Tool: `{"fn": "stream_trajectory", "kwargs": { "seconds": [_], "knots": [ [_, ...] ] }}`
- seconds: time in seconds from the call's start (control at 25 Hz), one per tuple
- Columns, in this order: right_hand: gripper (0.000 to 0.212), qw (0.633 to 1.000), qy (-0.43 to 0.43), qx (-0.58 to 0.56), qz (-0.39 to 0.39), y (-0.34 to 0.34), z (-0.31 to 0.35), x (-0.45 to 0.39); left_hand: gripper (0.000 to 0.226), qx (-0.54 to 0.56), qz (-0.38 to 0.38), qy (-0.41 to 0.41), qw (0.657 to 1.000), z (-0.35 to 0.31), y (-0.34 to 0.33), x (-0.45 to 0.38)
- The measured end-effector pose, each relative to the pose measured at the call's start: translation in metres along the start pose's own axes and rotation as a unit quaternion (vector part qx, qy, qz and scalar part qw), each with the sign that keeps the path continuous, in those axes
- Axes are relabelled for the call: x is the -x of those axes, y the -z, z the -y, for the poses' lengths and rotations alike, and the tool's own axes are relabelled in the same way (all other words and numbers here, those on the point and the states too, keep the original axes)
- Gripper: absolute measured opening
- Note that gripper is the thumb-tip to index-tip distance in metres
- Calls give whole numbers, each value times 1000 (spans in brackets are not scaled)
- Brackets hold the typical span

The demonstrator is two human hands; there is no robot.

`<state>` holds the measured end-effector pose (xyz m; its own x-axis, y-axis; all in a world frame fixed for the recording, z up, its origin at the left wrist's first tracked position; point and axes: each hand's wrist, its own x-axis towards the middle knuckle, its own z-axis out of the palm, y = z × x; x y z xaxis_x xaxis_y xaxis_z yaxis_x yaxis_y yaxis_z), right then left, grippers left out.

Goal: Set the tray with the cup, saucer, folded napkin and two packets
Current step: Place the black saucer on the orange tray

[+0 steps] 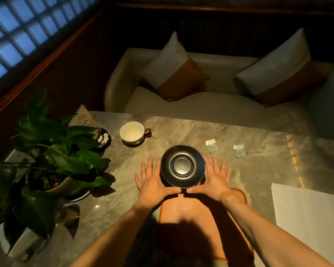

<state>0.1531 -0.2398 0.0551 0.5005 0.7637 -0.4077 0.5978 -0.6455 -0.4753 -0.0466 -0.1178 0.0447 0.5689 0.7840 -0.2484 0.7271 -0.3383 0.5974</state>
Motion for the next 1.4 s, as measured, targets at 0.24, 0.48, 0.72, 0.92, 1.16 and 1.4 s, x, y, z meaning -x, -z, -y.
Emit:
{"fn": "stream_trajectory", "kwargs": {
  "seconds": [0.24, 0.48, 0.72, 0.92, 1.16, 1.4],
  "knots": [
    [145, 998, -63, -15, -16, -42, -3, 65, 136, -51, 51, -39, 997, 26, -8, 37],
    [144, 995, -96, -5, -17, -78, -14, 107, 138, -80, 81, -40, 993, 47, -29, 70],
    [145, 995, -100, -22, -2, -96, -24, 115, 137, -114, 69, -37, 990, 52, -40, 87],
    [145, 995, -100, -20, 13, -107, -30, 113, 138, -182, 85, 6, 980, 53, -48, 87],
    [140, 995, -100, -3, 18, -115, -32, 115, 140, -167, 122, 0, 978, 67, -54, 88],
    [143, 994, -111, 1, 25, -116, -34, 116, 140, -149, 125, -13, 981, 67, -54, 92]
  ]
}}
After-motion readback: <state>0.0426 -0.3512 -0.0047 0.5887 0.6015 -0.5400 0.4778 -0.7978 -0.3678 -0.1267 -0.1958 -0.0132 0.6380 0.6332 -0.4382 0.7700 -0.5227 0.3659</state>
